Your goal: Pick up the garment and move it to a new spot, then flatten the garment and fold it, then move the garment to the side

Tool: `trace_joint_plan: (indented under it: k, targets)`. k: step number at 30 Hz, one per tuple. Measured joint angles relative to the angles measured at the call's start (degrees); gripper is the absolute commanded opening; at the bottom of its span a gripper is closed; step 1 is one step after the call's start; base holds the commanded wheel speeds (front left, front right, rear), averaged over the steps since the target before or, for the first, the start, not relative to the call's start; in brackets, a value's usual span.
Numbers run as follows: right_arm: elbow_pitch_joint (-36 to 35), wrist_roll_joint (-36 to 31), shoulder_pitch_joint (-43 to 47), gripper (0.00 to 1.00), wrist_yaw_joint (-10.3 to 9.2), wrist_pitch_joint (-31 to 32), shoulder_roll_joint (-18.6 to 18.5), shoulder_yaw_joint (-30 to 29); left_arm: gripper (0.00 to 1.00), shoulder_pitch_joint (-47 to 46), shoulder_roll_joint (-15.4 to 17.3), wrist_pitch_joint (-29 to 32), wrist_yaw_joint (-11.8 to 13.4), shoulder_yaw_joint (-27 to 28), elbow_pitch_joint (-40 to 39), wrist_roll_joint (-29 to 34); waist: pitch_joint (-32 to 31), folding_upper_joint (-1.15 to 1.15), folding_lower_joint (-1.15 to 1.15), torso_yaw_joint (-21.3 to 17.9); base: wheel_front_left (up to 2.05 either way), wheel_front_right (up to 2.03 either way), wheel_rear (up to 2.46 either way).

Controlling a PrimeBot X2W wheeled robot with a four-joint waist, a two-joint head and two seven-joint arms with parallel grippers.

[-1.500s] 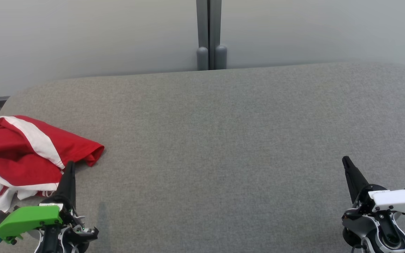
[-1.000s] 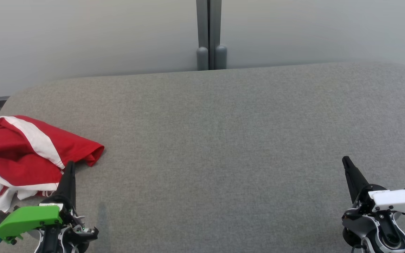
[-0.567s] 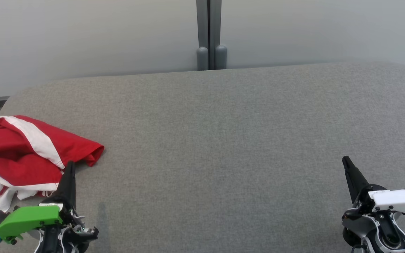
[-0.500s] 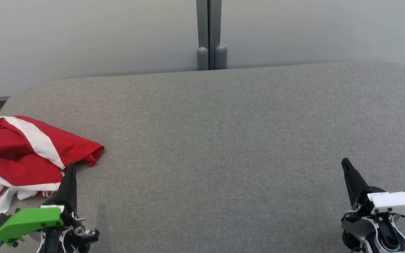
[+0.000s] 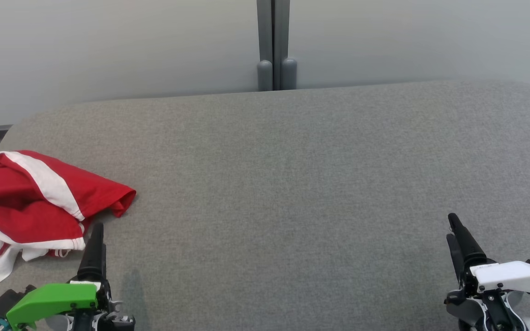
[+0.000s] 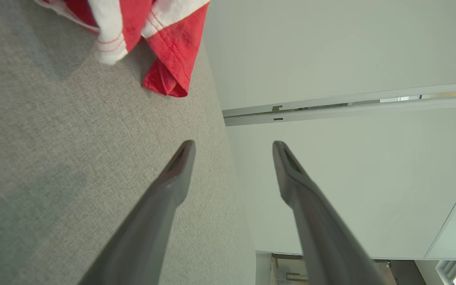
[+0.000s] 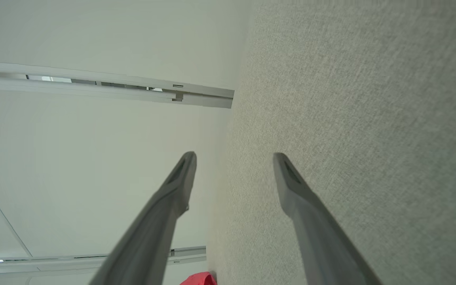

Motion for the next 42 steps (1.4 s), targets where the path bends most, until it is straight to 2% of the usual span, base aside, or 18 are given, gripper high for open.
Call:
trace_joint_plan:
  k: [9,22,35,42]
  targets:
    - [-0.25,-10.23,-0.72,1.00,0.00,-2.24,-0.33,0.71,1.00,-0.03,0.08,-2.27,-0.04,-0.55,-0.07,12.90,0.17,0.00,0.00,-0.01,0.00,0.00,0.00]
    - [-0.75,-23.66,-0.71,1.00,0.00,-5.21,-0.41,1.77,1.00,-0.03,0.32,-5.12,0.02,-1.98,-0.04,28.04,0.33,0.00,0.00,-0.24,0.00,0.00,0.00]
    - [-1.48,-35.56,-0.96,1.00,0.00,-8.00,-0.57,3.55,1.00,-0.07,2.04,-7.92,2.38,-6.17,1.09,41.27,0.40,0.00,0.00,-0.21,0.00,0.00,0.00]
    - [-1.08,-41.00,-0.97,1.00,0.00,-9.24,-0.54,4.17,1.00,-0.09,2.97,-9.14,4.01,-8.06,1.36,46.26,0.40,0.00,0.00,-0.28,0.00,0.00,0.00]
